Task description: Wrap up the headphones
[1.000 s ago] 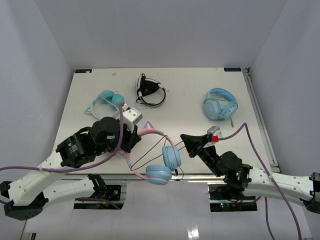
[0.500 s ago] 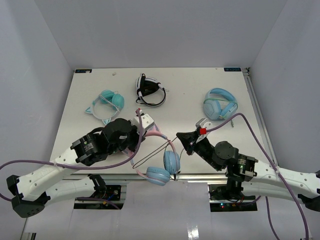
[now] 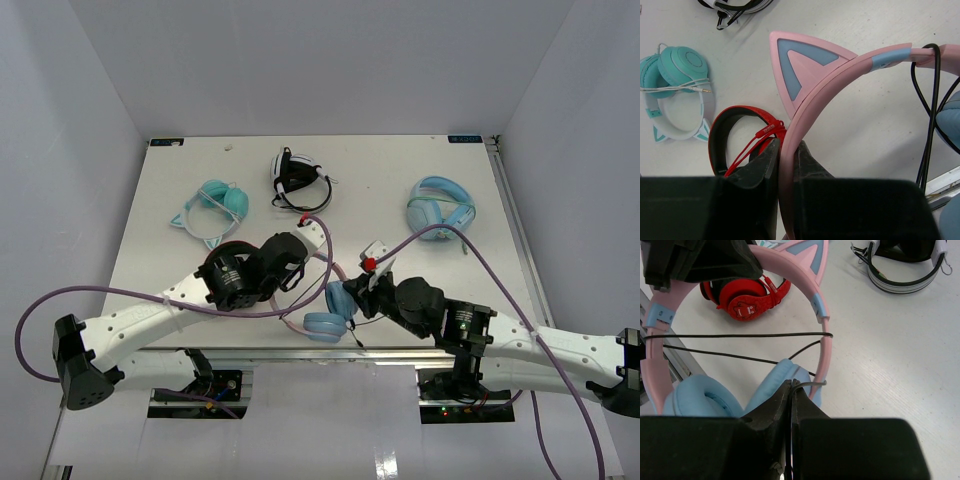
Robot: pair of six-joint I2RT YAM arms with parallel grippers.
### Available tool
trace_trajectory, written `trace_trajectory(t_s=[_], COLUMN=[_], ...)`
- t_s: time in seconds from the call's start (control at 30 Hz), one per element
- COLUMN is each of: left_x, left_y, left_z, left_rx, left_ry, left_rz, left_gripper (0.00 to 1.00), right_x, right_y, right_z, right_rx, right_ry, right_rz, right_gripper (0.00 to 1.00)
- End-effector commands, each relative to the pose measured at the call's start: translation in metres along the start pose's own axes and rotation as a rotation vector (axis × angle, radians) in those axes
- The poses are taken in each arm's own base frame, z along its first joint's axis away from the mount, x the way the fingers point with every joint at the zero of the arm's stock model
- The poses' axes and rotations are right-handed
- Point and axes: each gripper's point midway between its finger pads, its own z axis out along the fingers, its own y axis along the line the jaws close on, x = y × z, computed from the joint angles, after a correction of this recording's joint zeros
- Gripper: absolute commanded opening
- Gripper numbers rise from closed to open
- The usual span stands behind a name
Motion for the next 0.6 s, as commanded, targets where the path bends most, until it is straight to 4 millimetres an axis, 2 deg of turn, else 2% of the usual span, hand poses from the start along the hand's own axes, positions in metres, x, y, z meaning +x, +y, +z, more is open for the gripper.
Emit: trace_trajectory(t_s=[0.0, 0.1, 0.17, 0.37, 0.57], left_x=[-0.010, -0.007, -0.006, -0.010, -0.013], left_y=[0.017, 0.007, 0.006, 0.003, -0.014], left_z=[0.002, 0.005, 0.004, -0.001, -0.004], left_rx=[-0.106, -0.062, -0.057, -0.023, 0.079], left_ry=[-0.003, 0.005, 0.003, -0.027, -0.035], left_rz=[-0.019, -0.008, -0.010, -0.022, -0.021], left_gripper=[0.00, 0.00, 0.00, 0.00, 0.00], right_x=[-0.074, -0.078, -0.081, -0.097, -0.110], right_y=[0.025, 0.019, 0.004, -0.009, -0.021], right_z=[0.002, 0.011, 0.015, 0.013, 0.016], right_rx=[-0.093, -0.043, 0.048, 0.120, 0.183], right_ry=[-0.186, -0.215, -0.220, -0.283, -0.302], right_rz=[0.071, 0.053, 0.052, 0.028, -0.015], right_gripper=[0.08, 0.08, 0.08, 0.08, 0.08])
